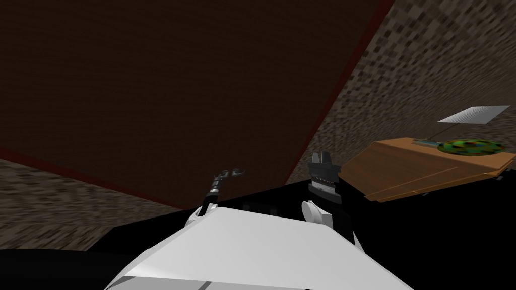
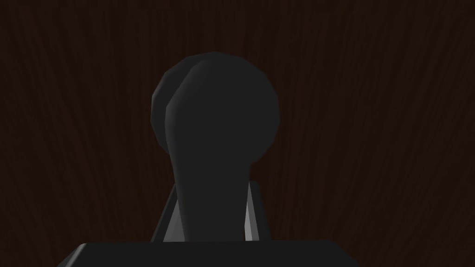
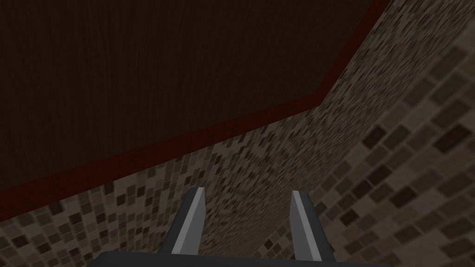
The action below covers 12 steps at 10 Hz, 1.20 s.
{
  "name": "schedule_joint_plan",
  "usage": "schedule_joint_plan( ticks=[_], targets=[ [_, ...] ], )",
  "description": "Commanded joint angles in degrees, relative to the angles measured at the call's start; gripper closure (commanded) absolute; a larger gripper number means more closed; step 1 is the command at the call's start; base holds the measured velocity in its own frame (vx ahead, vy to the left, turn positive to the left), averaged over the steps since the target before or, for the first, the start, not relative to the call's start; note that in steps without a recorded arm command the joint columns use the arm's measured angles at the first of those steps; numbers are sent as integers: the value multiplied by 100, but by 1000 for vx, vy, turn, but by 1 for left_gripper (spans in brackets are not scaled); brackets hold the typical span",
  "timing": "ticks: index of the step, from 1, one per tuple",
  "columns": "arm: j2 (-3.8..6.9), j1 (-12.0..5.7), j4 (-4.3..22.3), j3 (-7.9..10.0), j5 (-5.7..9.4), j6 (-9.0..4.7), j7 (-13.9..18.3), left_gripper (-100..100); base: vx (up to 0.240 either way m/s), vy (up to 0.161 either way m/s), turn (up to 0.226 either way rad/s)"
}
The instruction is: Pull the door open
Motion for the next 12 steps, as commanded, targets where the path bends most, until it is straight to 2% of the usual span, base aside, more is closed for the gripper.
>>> schedule_joint_plan(
  ticks=[1,2,3,7,8,11,12],
  targets=[
    [17,9,0,19,9,-7,1,100,0,0,0],
    [17,9,0,19,9,-7,1,100,0,0,0],
    [135,157,67,117,56,0,26,100,-108,58,78],
    [166,192,81,140,66,-2,35,100,-92,20,25],
    [266,304,115,180,84,-27,84,100,-87,-32,8],
    [266,304,115,180,84,-27,84,100,-68,-23,11],
    [364,406,122,141,63,-93,184,100,-112,-18,-119]
  ],
)
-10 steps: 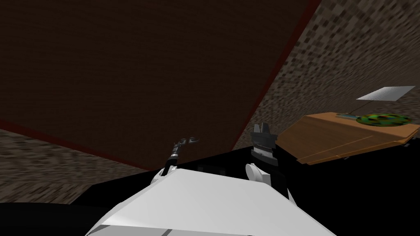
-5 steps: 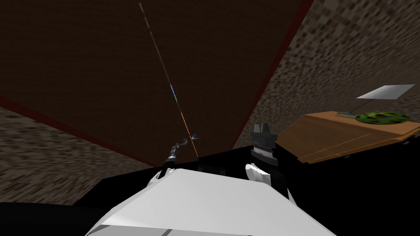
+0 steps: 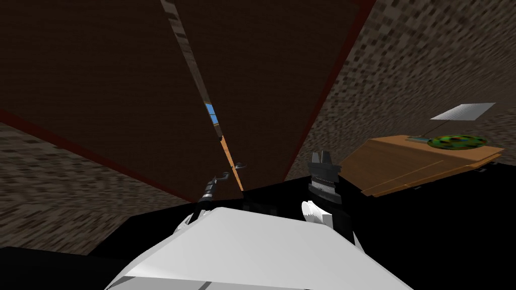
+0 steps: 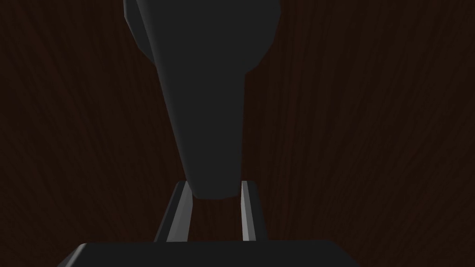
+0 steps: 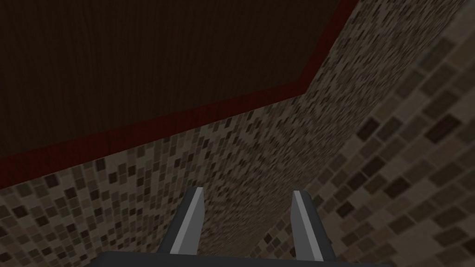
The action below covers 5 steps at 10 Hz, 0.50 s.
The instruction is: Pull the door open
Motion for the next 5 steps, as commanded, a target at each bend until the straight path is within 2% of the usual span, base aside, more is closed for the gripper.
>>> schedule_joint_plan(
  ticks=[1,3,5],
  targets=[
    [117,29,132,-9,-8,-90,97,100,-172,-13,-110],
    [150,51,80,-182,-95,-197,235,100,-181,-13,-120],
    [147,36,31,-329,-169,-273,328,100,-146,34,-141]
  ],
)
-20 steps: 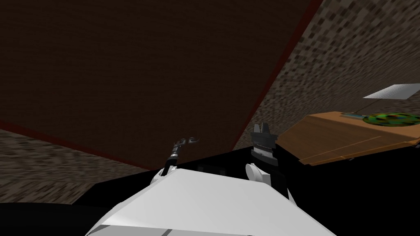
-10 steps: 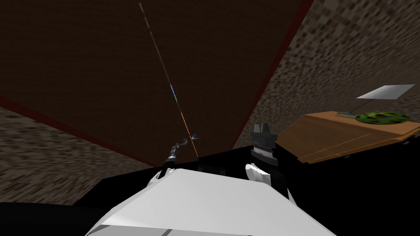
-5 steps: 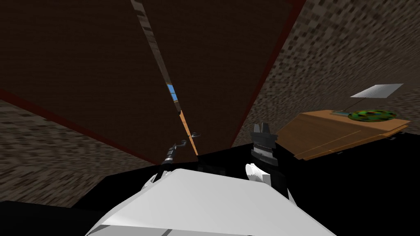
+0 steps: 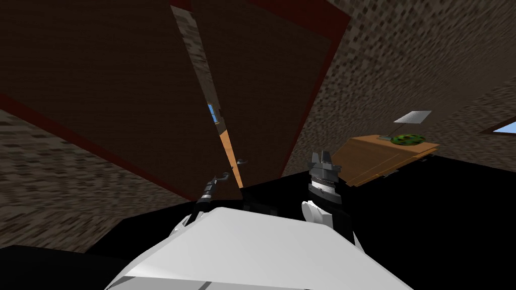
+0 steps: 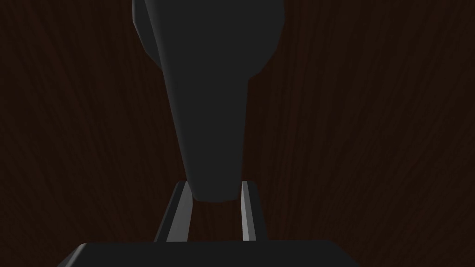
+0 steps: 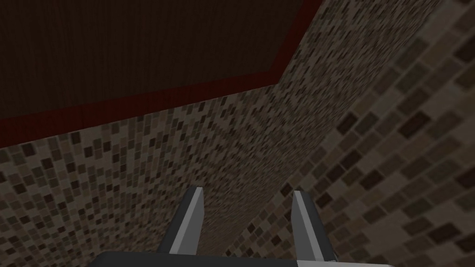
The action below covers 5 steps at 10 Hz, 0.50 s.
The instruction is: Pull the door open
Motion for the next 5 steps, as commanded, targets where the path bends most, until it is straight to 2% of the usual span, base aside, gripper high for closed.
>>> schedule_joint_plan(
  ticks=[1,5],
  targets=[
    [-46,-85,39,-165,-81,-92,76,100,-98,46,-93],
    [-77,-137,-40,-384,-191,-193,195,100,-57,39,-90]
  ],
)
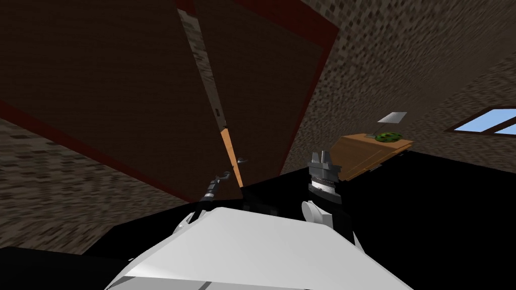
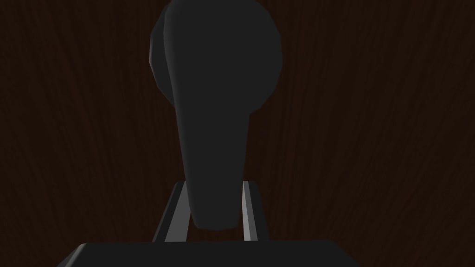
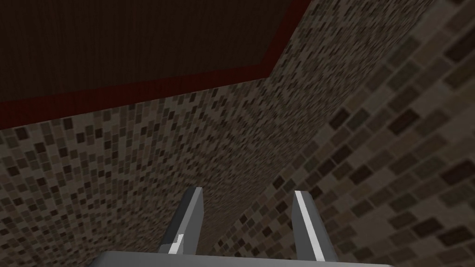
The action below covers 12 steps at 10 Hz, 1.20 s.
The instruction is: Pull the door open
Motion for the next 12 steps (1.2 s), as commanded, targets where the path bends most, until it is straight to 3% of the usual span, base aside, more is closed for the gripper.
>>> schedule_joint_plan(
  ticks=[1,5,7,9,12],
  targets=[
    [0,0,0,0,0,0,0,100,-21,28,-2],
    [132,258,-14,-215,-112,-386,220,100,-157,35,-123],
    [132,258,-14,-215,-112,-386,220,100,-105,4,-9],
    [226,446,-27,-375,-196,-667,377,100,-143,44,-160],
    [286,566,-35,-479,-250,-848,478,100,-172,30,-115]
  ],
)
